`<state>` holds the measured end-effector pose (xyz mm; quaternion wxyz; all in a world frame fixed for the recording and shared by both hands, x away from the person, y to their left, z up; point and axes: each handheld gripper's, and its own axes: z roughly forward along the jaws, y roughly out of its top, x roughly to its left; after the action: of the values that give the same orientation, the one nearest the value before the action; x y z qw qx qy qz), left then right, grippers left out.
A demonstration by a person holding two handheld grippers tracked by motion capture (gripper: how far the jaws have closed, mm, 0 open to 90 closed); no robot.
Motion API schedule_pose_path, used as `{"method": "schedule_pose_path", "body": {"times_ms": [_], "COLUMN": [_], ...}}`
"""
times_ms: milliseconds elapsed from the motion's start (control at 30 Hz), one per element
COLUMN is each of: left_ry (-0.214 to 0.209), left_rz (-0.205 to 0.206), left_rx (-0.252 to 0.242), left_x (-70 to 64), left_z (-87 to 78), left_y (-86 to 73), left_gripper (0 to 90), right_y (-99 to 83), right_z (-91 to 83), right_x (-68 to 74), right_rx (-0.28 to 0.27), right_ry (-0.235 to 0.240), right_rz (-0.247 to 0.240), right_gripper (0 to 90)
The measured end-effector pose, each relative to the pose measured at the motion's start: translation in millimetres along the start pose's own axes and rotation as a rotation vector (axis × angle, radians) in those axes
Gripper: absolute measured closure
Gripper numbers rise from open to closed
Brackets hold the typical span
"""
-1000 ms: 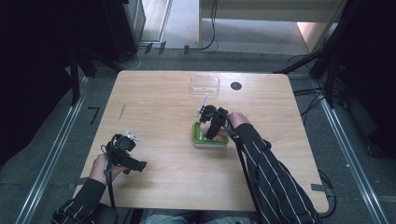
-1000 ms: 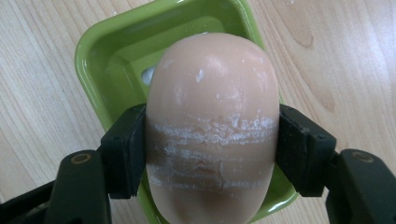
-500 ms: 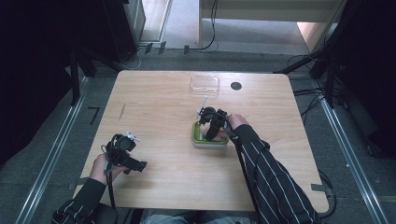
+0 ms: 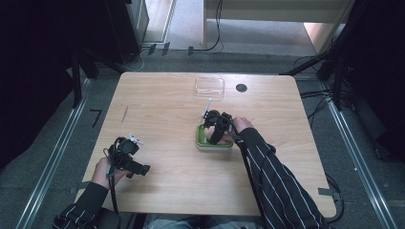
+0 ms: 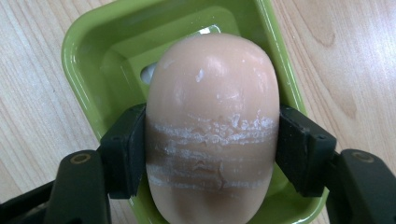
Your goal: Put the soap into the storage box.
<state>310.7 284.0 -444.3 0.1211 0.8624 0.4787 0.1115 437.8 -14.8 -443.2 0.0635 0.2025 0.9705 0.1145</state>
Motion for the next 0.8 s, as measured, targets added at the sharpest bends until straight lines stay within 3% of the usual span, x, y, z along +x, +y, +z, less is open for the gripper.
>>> {"method": "schedule_pose_path", "body": {"times_ms": [800], "left_ry": [0.001], "left_rz": [0.002], "left_rx": [0.000], "left_x": [-0.7], "left_z": [-0.1], "left_y": [0.2], "left_gripper": [0.5], "right_y": [-1.5], "right_z": [0.9], "right_x": [-2.0], "right_rx": [-0.017], "right_ry": [0.000], "right_rz": [0.037], "right_gripper": [31.8]}}
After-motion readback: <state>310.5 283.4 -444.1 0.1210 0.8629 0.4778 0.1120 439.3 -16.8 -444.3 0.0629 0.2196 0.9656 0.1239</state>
